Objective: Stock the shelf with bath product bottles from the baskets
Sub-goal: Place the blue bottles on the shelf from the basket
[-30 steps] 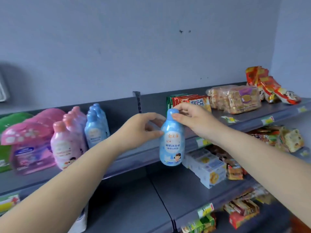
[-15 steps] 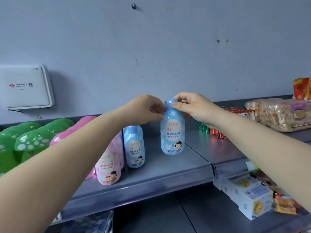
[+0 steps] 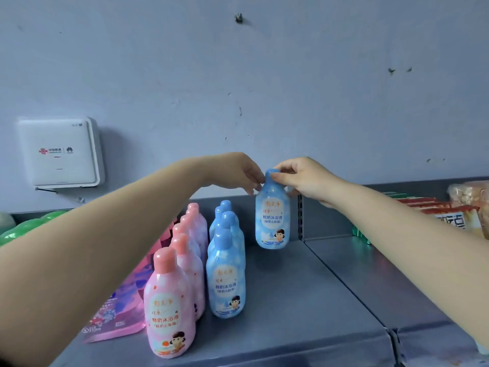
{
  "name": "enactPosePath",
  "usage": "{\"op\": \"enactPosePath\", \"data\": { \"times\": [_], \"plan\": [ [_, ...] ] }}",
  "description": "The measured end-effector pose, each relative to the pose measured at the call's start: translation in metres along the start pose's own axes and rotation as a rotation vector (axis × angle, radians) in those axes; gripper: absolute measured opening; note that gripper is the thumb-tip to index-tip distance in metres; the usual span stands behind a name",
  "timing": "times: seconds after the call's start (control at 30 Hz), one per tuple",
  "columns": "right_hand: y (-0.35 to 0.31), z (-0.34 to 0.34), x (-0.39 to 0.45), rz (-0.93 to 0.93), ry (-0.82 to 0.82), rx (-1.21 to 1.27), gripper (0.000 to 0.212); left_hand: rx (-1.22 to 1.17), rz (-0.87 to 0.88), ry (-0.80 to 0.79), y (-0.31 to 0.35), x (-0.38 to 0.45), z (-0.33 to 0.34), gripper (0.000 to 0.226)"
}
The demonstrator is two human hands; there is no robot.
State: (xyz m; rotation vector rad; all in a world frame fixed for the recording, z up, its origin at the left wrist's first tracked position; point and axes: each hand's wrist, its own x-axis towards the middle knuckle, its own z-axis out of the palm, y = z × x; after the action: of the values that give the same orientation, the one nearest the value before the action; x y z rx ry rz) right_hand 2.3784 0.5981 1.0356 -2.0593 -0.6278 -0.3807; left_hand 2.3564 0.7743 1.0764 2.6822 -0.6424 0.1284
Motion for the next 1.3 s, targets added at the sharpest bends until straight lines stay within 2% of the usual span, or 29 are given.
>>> {"op": "enactPosePath", "data": {
  "times": [0.33,0.53,0.83,1.13,1.2,1.3],
  "plan": [
    [0.053,0.031,0.067,0.064,-0.02,-0.15,0.027,0.218,-0.138,-0.147,-0.039,0.065,0.007,0.044],
    [0.081,0.051,0.089,0.102,-0.034,-0.132,0.027,0.382,-0.159,-0.254,-0.061,0.096,0.019,0.043],
    [0.113,0.067,0.103,0.135,-0.039,-0.125,0.02,0.366,-0.19,-0.323,-0.082,0.122,0.04,0.038],
    [0.128,0.075,0.105,0.106,-0.04,-0.107,0.019,0.294,-0.208,-0.291,-0.087,0.123,0.048,0.04],
    [0.129,0.076,0.104,0.088,-0.03,-0.121,0.02,0.312,-0.213,-0.295,-0.086,0.123,0.049,0.037],
    [0.129,0.074,0.101,0.073,-0.014,-0.147,0.026,0.348,-0.227,-0.268,-0.086,0.125,0.05,0.013]
  ]
}}
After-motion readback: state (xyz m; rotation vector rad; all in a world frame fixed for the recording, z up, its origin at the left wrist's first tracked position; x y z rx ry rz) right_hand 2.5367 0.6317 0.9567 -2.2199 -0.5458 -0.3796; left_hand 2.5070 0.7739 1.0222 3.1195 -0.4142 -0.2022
